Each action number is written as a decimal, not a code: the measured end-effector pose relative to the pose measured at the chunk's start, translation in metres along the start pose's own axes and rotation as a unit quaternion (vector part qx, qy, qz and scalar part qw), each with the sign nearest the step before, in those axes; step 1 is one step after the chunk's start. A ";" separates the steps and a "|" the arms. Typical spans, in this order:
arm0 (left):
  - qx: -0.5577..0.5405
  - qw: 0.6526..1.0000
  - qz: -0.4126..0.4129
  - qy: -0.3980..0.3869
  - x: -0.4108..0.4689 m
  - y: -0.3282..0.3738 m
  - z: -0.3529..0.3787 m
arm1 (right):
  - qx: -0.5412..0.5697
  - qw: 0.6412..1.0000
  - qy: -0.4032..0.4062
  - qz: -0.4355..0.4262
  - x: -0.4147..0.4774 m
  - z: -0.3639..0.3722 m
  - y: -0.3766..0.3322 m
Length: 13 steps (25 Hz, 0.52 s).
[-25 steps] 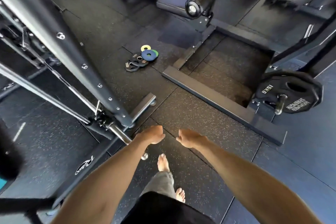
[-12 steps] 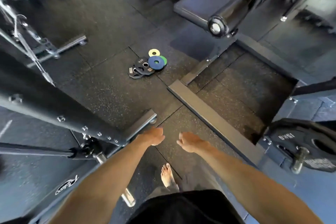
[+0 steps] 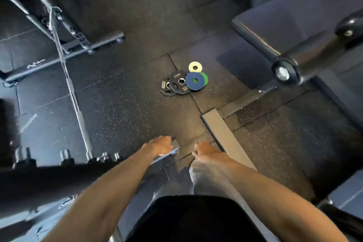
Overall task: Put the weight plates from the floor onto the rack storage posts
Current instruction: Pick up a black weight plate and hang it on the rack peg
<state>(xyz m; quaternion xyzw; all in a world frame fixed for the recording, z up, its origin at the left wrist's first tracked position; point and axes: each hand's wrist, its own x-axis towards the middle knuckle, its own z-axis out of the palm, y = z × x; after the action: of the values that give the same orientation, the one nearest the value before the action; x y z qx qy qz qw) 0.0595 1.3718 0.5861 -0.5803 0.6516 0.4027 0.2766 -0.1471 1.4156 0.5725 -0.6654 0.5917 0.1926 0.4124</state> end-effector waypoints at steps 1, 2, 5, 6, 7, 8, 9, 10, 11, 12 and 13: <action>-0.011 1.000 0.003 0.005 0.014 0.009 -0.025 | -0.003 1.000 -0.009 -0.008 0.017 -0.026 0.002; -0.034 0.999 0.003 0.021 0.028 0.015 -0.045 | -0.008 1.000 -0.019 -0.017 0.031 -0.047 0.003; -0.105 0.993 -0.007 0.060 0.067 0.026 -0.093 | -0.026 0.999 -0.022 -0.033 0.074 -0.102 0.000; -0.122 0.990 -0.012 0.064 0.080 0.027 -0.109 | -0.032 0.998 -0.031 -0.038 0.091 -0.121 -0.001; -0.138 0.988 -0.021 0.065 0.093 0.028 -0.123 | -0.034 0.998 -0.039 -0.041 0.107 -0.136 -0.001; -0.149 0.986 -0.027 0.065 0.106 0.028 -0.136 | -0.036 0.997 -0.043 -0.044 0.124 -0.151 -0.001; -0.161 0.985 -0.032 0.060 0.120 0.028 -0.150 | -0.037 0.997 -0.050 -0.043 0.142 -0.165 0.001; -0.172 0.983 -0.034 0.056 0.137 0.025 -0.160 | -0.041 0.997 -0.058 -0.041 0.160 -0.178 0.002; -0.189 0.980 -0.035 0.053 0.157 0.021 -0.172 | -0.048 0.996 -0.065 -0.037 0.184 -0.192 0.003; -0.208 0.976 -0.038 0.055 0.175 0.015 -0.183 | -0.056 0.996 -0.063 -0.036 0.205 -0.205 0.003; -0.230 0.971 -0.042 0.055 0.191 0.010 -0.194 | -0.064 0.996 -0.060 -0.035 0.224 -0.219 0.001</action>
<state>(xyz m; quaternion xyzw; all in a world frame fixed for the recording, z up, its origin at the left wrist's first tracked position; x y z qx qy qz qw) 0.0371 1.1059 0.5312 -0.6765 0.5312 0.4968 0.1160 -0.1488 1.1044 0.5337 -0.6981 0.5288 0.2550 0.4099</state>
